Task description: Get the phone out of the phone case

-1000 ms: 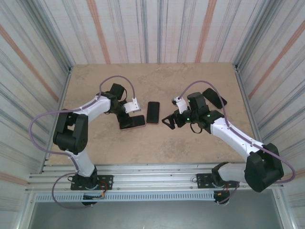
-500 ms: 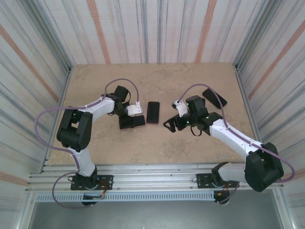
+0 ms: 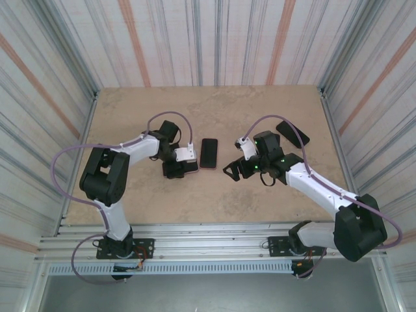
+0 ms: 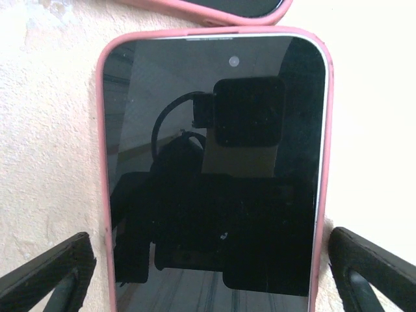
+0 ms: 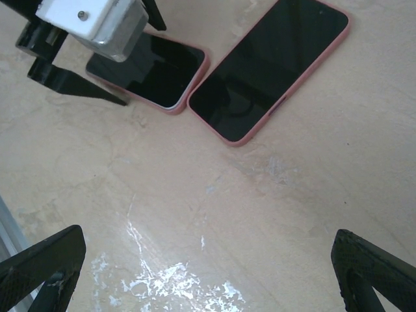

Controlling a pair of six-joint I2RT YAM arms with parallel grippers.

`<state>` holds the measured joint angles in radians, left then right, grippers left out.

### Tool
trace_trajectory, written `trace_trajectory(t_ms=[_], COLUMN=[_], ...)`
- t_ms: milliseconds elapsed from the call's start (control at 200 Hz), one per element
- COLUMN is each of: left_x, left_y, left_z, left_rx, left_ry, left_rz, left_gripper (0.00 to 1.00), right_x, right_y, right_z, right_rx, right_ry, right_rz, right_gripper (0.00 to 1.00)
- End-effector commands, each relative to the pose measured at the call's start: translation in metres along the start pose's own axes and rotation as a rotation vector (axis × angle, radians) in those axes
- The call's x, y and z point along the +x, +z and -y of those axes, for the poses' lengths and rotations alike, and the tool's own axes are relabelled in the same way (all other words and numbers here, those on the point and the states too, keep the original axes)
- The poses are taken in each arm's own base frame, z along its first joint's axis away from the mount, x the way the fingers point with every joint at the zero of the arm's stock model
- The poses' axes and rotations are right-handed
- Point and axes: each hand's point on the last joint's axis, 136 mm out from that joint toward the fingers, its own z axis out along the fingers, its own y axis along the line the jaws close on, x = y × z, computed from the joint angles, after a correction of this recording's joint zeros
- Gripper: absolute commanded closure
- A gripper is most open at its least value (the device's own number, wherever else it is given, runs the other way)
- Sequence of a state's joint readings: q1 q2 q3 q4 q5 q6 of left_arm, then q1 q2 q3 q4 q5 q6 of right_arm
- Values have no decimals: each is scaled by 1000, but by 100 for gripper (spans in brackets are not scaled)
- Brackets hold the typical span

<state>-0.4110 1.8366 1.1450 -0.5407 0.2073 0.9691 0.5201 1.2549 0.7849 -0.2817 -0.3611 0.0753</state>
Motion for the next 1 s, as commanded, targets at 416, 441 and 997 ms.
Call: trace_trajectory(t_ms=[416,441,997], left_x=[1,-2,-56], left_y=[-6,-10,-110], left_z=[-29,-33,-72], left_rx=[-62,-66,-169], left_ry=[-170,-202,-983], left_rz=[-73,-71,120], left_gripper=[36,36,36], right_x=[-10,-11,-65], right_y=[3,4,24], right_z=[-18,-18,-44], right_rx=[-99,-102,-270], right_ry=[174,186,380], right_rz=[92,104,254], right_gripper=[1,1,1])
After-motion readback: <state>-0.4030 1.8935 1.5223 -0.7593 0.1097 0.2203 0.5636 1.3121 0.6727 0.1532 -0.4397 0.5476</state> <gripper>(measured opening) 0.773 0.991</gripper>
